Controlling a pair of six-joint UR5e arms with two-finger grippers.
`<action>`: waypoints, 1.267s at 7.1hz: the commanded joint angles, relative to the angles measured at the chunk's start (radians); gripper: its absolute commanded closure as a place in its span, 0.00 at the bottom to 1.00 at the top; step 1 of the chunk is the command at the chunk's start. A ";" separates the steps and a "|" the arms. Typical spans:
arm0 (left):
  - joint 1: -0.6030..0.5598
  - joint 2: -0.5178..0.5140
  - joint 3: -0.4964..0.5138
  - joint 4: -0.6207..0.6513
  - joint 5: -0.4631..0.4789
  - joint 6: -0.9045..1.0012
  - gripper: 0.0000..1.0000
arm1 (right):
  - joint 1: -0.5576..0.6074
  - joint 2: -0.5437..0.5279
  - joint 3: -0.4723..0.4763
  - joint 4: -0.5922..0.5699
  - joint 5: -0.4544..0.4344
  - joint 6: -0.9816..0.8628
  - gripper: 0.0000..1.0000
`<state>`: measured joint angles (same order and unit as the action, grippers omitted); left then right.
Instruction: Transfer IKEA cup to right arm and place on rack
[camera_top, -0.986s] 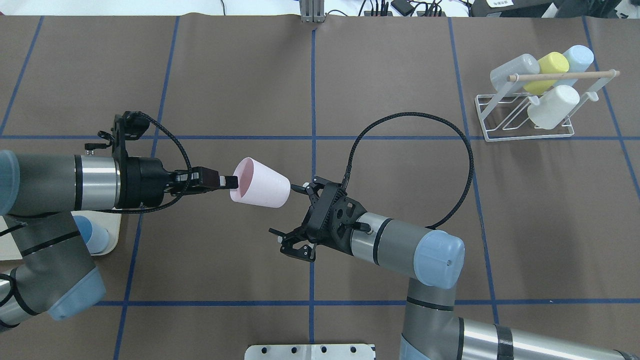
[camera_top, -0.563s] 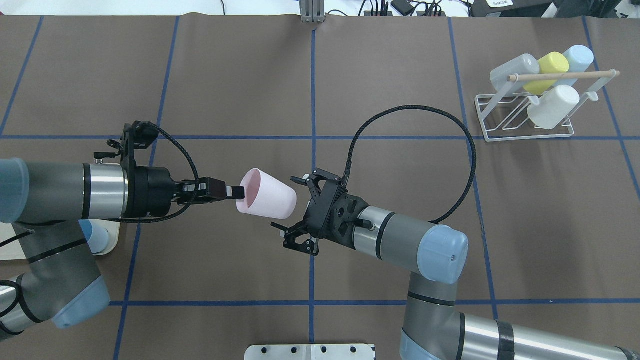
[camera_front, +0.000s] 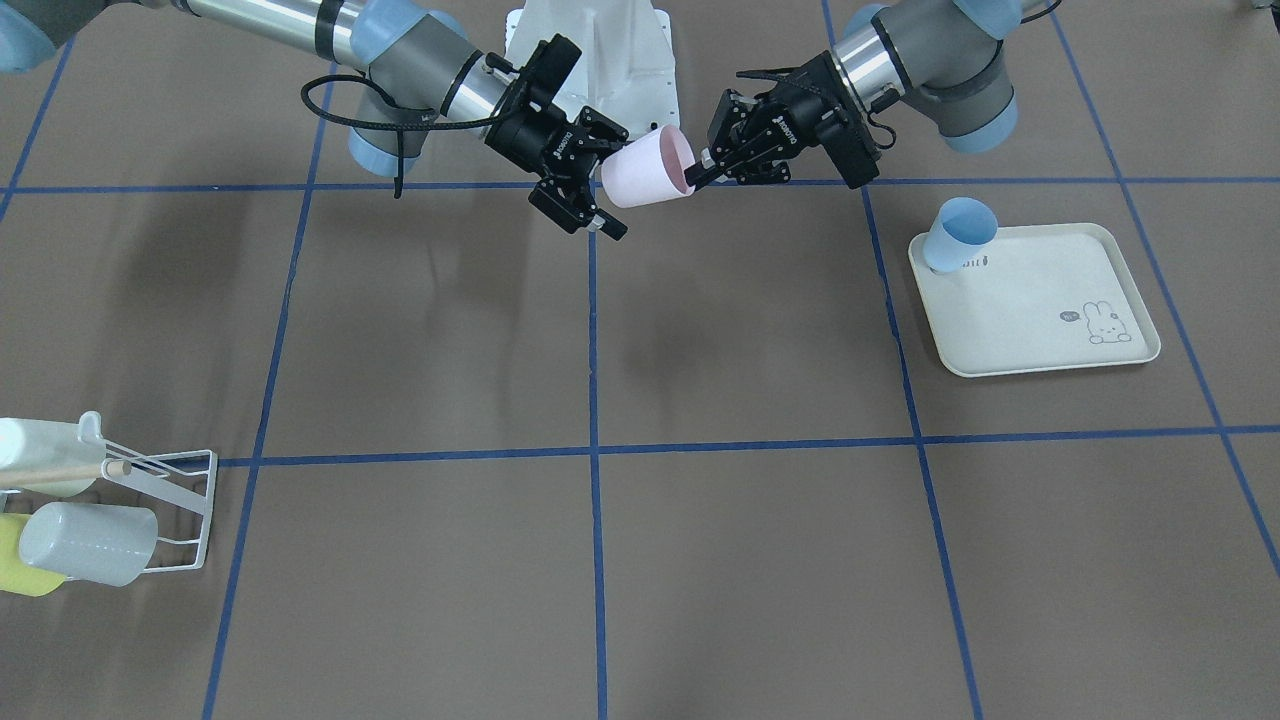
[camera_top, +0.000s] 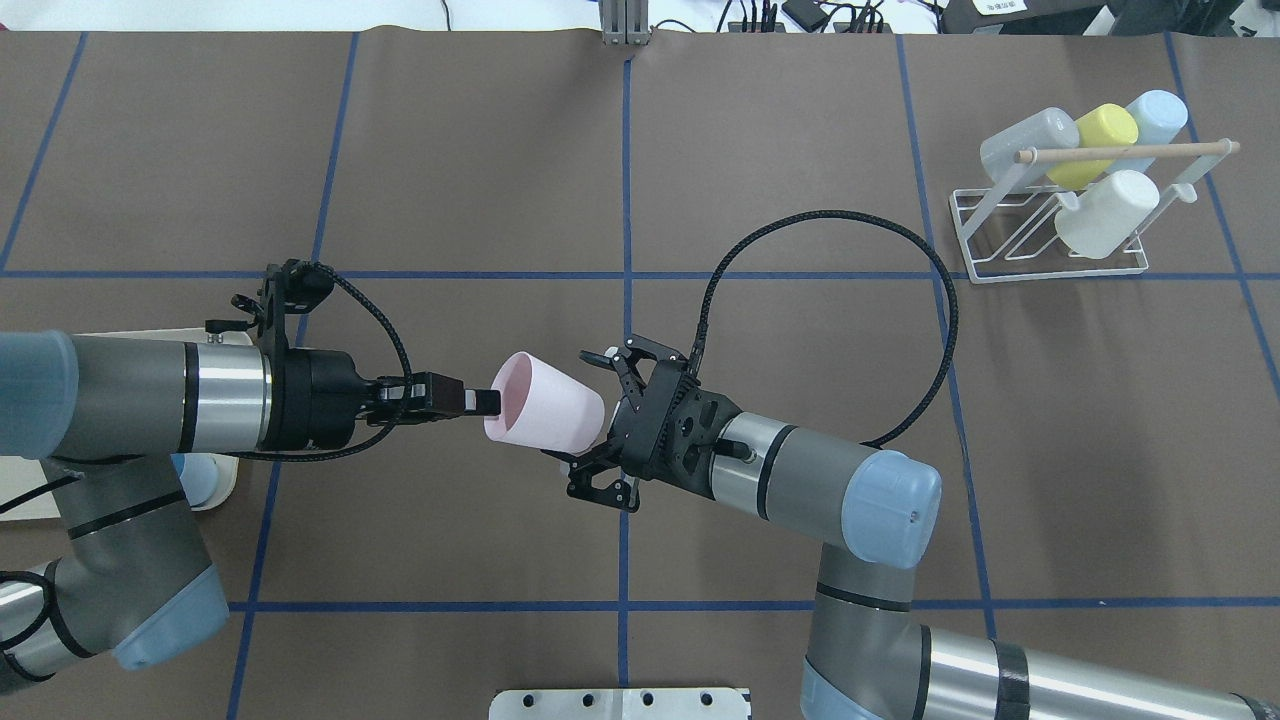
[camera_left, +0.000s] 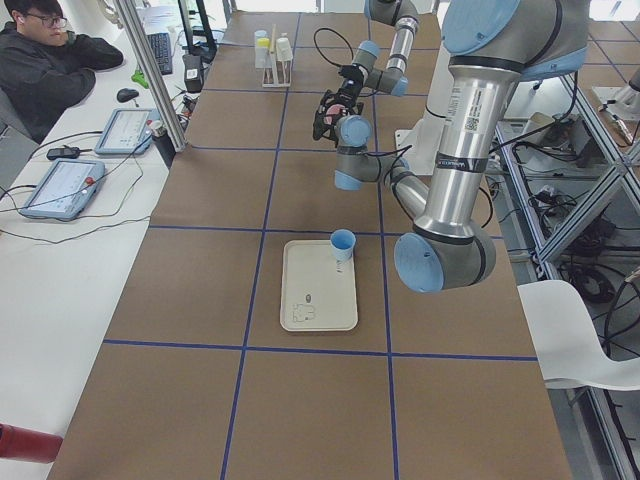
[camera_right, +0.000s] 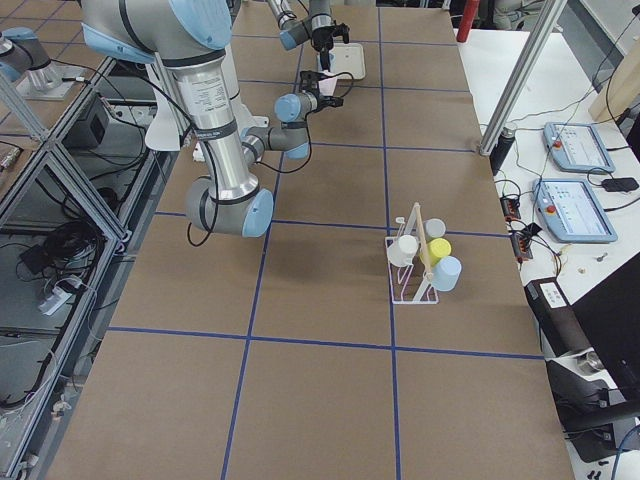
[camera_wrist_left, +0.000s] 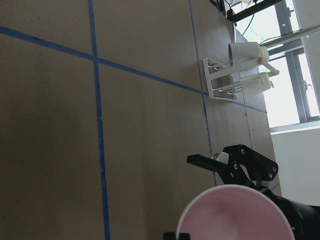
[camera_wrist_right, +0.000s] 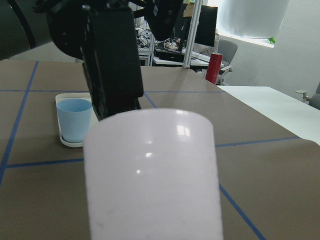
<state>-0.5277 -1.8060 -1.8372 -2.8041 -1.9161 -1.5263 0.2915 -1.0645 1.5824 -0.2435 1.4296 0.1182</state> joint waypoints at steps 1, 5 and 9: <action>0.000 -0.001 0.006 0.000 0.000 0.000 1.00 | -0.006 0.000 -0.001 0.001 -0.001 0.000 0.02; 0.000 -0.003 0.022 0.000 0.002 0.000 1.00 | -0.009 -0.002 -0.001 0.001 -0.001 0.000 0.11; 0.000 -0.003 0.021 0.000 -0.001 0.000 0.99 | -0.008 -0.002 0.002 0.001 -0.001 -0.002 0.64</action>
<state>-0.5281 -1.8084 -1.8154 -2.8041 -1.9151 -1.5257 0.2836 -1.0665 1.5838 -0.2424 1.4278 0.1171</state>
